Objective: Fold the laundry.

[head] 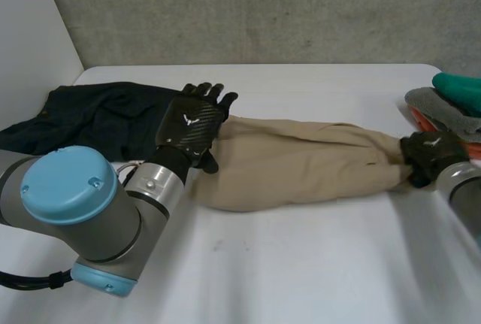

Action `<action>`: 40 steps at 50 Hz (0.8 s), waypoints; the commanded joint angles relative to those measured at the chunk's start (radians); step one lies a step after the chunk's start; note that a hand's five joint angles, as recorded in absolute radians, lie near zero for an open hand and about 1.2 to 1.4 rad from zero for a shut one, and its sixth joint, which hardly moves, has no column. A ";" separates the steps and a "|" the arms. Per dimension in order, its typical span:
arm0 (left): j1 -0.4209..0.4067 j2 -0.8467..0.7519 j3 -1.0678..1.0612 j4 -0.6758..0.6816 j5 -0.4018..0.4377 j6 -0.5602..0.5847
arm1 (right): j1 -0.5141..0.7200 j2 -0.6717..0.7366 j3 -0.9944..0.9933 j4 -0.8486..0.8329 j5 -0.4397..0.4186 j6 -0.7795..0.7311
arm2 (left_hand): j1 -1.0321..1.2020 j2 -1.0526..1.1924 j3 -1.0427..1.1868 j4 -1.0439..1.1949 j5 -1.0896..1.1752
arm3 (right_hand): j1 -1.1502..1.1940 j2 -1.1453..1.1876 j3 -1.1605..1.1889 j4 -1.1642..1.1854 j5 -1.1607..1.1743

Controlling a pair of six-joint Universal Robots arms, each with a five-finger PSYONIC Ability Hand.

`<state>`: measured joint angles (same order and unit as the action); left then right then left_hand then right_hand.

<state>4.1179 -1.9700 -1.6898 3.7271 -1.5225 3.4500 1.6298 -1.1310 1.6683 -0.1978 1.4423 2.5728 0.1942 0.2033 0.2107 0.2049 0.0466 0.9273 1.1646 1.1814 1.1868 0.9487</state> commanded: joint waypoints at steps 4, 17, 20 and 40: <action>0.007 0.039 -0.005 -0.003 -0.005 0.000 | -0.099 -0.104 0.011 -0.008 -0.003 -0.391 | -0.020 -0.029 -0.036 -0.030 -0.047 | 0.469 0.232 0.215 0.209 0.273; 0.022 0.043 -0.004 -0.001 -0.007 0.000 | 0.347 -0.026 -0.051 -0.152 -0.373 -0.568 | -0.020 -0.029 -0.036 -0.030 -0.047 | 0.469 0.232 0.215 0.209 0.273; 0.024 0.045 -0.002 -0.003 -0.008 0.001 | 0.418 0.055 -0.054 -0.155 -0.410 -0.566 | -0.020 -0.029 -0.036 -0.030 -0.047 | 0.469 0.232 0.215 0.209 0.273; -0.007 -0.046 0.298 -0.159 -0.081 -0.075 | 0.313 -0.222 -0.059 -0.190 -0.278 0.617 | -0.020 -0.029 -0.036 -0.030 -0.047 | -0.753 -0.990 -1.007 -1.012 -0.949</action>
<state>4.1423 -1.9484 -1.5386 3.6678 -1.5959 3.4334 2.0966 -1.1449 1.6133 -0.3731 1.1193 2.4404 0.1942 0.2033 0.2107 0.2049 0.0465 0.2001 0.2194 0.2132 0.2318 0.0631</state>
